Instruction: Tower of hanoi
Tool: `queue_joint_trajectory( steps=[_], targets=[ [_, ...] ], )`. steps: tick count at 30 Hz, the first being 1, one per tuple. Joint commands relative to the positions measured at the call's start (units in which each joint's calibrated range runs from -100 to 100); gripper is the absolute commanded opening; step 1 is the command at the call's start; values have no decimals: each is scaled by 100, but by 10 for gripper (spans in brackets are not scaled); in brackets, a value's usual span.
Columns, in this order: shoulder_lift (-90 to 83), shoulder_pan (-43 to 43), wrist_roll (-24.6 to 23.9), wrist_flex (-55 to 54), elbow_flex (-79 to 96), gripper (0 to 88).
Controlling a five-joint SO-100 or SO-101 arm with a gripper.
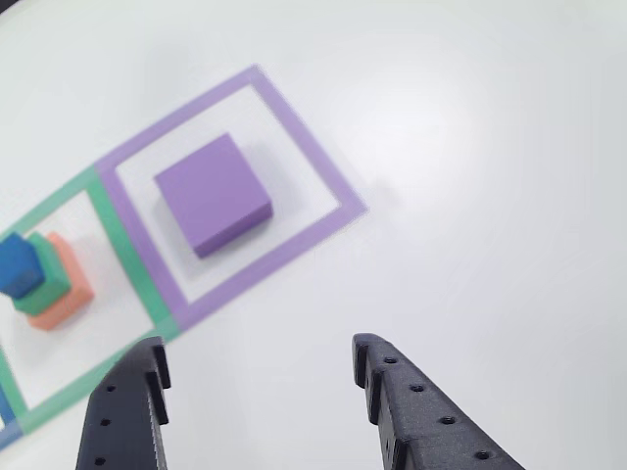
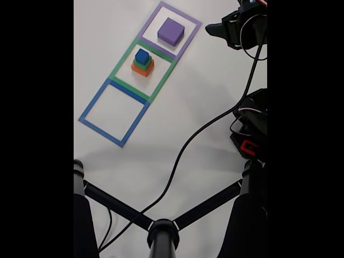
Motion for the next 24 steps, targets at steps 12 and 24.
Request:
queue_joint_trajectory(
  steps=[12, 24],
  targets=[
    [-381, 367, 79, -3367, 2737, 350],
    [405, 337, 79, -6758, 4509, 412]
  ],
)
